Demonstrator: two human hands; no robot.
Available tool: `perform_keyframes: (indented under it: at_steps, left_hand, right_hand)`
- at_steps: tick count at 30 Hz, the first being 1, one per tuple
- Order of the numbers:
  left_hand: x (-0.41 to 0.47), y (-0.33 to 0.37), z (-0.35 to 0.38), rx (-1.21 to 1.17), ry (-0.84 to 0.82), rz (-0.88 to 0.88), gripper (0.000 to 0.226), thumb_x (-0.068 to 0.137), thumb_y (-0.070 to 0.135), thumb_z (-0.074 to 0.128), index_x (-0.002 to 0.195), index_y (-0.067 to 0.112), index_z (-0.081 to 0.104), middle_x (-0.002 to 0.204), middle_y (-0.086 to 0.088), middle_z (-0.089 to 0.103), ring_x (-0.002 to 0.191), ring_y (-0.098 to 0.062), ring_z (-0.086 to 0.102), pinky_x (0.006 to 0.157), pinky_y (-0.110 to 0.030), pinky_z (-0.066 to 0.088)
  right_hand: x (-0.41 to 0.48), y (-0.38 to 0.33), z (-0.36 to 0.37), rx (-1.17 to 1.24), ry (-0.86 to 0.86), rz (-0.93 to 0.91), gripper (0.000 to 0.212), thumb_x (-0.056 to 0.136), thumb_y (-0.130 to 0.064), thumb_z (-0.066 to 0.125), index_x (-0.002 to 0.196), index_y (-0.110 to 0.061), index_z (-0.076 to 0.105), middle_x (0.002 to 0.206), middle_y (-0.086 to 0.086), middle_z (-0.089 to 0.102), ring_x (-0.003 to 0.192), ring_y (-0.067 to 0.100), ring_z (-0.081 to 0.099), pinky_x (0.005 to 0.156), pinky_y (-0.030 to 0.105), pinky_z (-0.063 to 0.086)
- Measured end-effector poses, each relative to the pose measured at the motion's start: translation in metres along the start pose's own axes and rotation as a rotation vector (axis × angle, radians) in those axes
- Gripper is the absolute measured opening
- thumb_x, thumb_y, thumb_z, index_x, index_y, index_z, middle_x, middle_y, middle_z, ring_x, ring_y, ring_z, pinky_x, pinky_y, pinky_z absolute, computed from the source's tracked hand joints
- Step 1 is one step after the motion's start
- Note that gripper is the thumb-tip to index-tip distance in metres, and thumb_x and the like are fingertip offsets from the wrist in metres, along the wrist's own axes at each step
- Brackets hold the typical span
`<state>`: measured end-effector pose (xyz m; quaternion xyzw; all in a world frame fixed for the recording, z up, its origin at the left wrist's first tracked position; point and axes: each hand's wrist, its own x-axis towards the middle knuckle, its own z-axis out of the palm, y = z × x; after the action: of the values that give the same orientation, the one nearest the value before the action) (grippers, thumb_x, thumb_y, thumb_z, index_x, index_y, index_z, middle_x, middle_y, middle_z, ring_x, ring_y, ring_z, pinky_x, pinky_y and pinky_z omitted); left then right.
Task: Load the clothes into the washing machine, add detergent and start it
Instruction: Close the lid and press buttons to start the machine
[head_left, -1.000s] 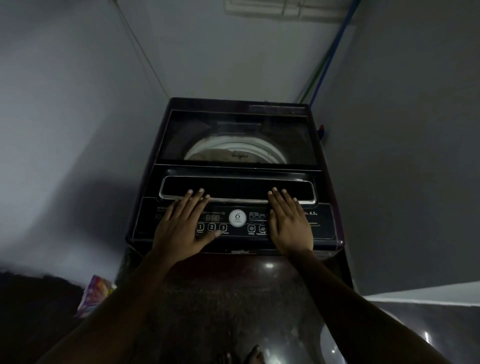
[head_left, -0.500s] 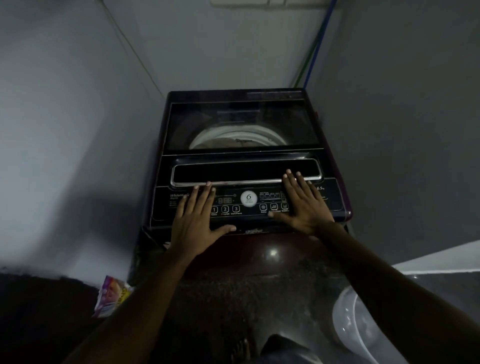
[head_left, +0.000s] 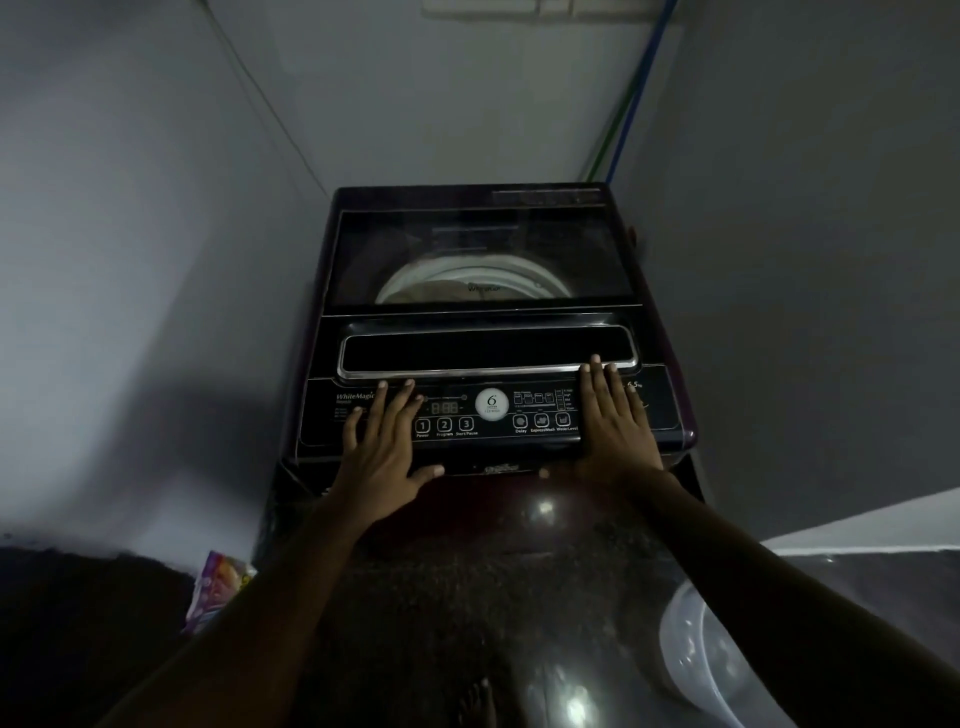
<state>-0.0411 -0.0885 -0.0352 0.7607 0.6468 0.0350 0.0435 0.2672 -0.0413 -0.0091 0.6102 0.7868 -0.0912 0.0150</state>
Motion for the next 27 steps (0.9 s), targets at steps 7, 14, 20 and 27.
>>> perform_keyframes:
  at_steps: [7, 14, 20, 27]
  left_hand:
    - [-0.006, -0.001, 0.002, 0.02, 0.106, 0.07, 0.076, 0.076, 0.065, 0.055, 0.124, 0.008, 0.048, 0.158, -0.015, 0.028, 0.147, -0.037, 0.021, 0.105, -0.065, 0.033]
    - [-0.009, -0.001, 0.003, 0.024, 0.153, 0.096, 0.068, 0.075, 0.064, 0.057, 0.116, 0.01, 0.047, 0.157, -0.017, 0.03, 0.146, -0.04, 0.024, 0.104, -0.067, 0.034]
    - [-0.007, 0.001, -0.001, 0.044, 0.105, 0.073, 0.059, 0.078, 0.063, 0.055, 0.114, 0.019, 0.041, 0.157, -0.015, 0.03, 0.146, -0.041, 0.022, 0.102, -0.067, 0.034]
    - [-0.01, 0.011, -0.014, 0.036, 0.015, 0.016, 0.07, 0.084, 0.059, 0.062, 0.131, 0.009, 0.046, 0.163, -0.011, 0.012, 0.151, -0.034, 0.002, 0.114, -0.062, 0.021]
  right_hand:
    - [-0.001, -0.003, -0.003, -0.01, -0.004, -0.002, 0.143, 0.052, -0.093, 0.046, 0.148, -0.011, -0.021, 0.156, 0.006, -0.027, 0.144, 0.023, -0.026, 0.12, 0.044, -0.004]
    - [-0.003, -0.004, -0.002, 0.001, 0.014, 0.006, 0.148, 0.049, -0.089, 0.057, 0.149, -0.012, -0.019, 0.157, 0.004, -0.027, 0.144, 0.021, -0.026, 0.12, 0.045, -0.003]
    - [-0.004, -0.006, -0.005, 0.018, 0.016, 0.015, 0.15, 0.049, -0.083, 0.066, 0.149, -0.012, -0.019, 0.157, 0.004, -0.024, 0.144, 0.022, -0.024, 0.118, 0.043, -0.007]
    - [-0.001, -0.012, -0.011, -0.011, 0.005, 0.051, 0.154, 0.04, -0.079, 0.073, 0.151, -0.008, -0.007, 0.16, 0.008, -0.01, 0.147, 0.027, -0.011, 0.12, 0.05, 0.006]
